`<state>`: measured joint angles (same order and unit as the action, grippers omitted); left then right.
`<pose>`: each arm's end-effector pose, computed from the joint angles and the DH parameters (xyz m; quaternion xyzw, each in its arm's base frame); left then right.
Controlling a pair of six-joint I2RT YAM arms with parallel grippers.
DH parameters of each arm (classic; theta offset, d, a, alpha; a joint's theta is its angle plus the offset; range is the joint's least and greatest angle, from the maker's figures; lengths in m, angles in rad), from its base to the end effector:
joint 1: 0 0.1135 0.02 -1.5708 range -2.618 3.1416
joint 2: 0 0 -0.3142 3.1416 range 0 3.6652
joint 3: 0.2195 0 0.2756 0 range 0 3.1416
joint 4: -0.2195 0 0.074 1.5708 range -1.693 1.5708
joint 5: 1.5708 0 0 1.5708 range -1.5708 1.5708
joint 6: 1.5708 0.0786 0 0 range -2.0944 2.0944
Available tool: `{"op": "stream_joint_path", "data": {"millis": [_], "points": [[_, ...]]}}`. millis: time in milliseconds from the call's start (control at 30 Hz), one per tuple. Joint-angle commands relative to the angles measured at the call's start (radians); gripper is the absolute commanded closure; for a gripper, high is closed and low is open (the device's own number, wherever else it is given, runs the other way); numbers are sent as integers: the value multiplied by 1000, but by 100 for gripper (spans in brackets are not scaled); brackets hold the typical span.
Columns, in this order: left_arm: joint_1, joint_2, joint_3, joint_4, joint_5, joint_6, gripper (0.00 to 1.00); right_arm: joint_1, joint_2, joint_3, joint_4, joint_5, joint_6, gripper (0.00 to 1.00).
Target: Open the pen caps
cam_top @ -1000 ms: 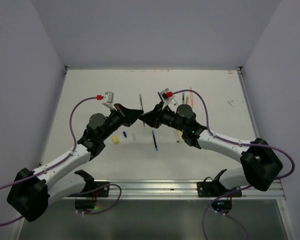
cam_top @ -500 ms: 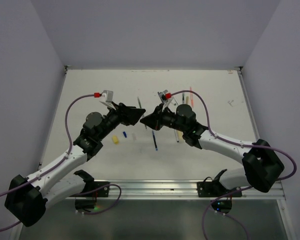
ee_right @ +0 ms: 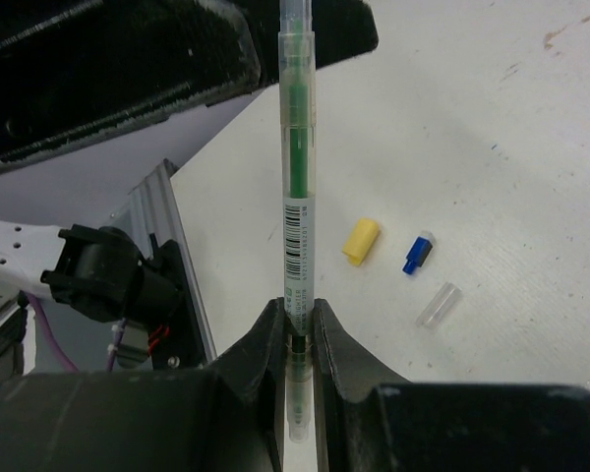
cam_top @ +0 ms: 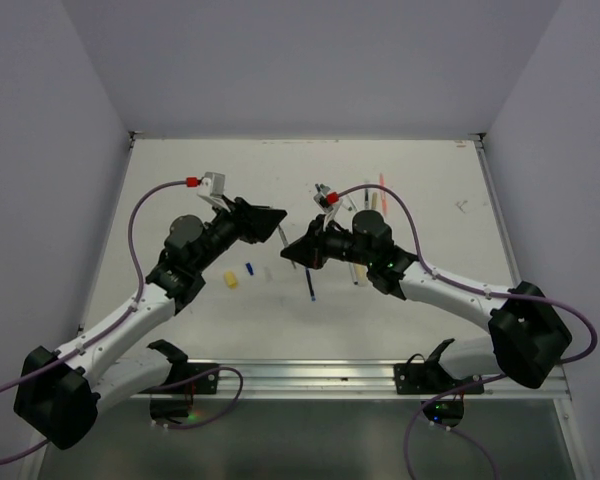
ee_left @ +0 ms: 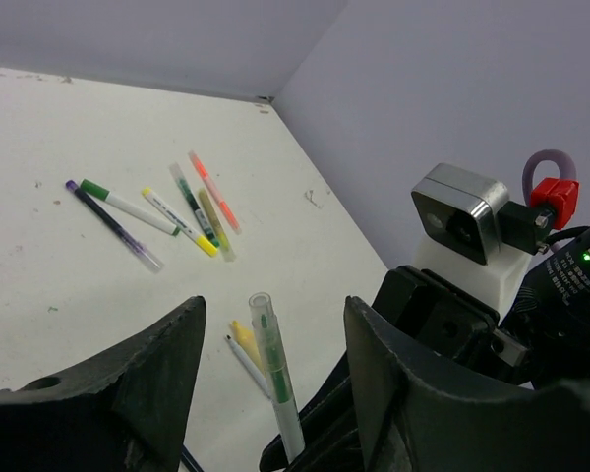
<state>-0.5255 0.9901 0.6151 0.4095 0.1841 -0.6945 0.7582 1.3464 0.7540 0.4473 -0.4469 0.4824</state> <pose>0.2273 -0.1484 0.3387 0.0075 0.6950 -0.4626 0.5504 0.2308 0.2654 0.2985 -0.2449 0.7108 0.5071 0.4215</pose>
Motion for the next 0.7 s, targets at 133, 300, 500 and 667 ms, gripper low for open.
{"op": "stream_joint_path", "data": {"millis": [133,300,500,667], "points": [[9,13,48,28,31,1,53,-2,-33,-8,4,-46,-22,100],[10,19,51,29,35,-3,57,-2,-33,-7,-2,-46,-30,100],[10,36,55,28,54,-8,62,0,-33,-5,1,-49,-30,100],[10,33,54,25,40,-7,77,-2,-39,-8,-7,-47,-37,100]]}}
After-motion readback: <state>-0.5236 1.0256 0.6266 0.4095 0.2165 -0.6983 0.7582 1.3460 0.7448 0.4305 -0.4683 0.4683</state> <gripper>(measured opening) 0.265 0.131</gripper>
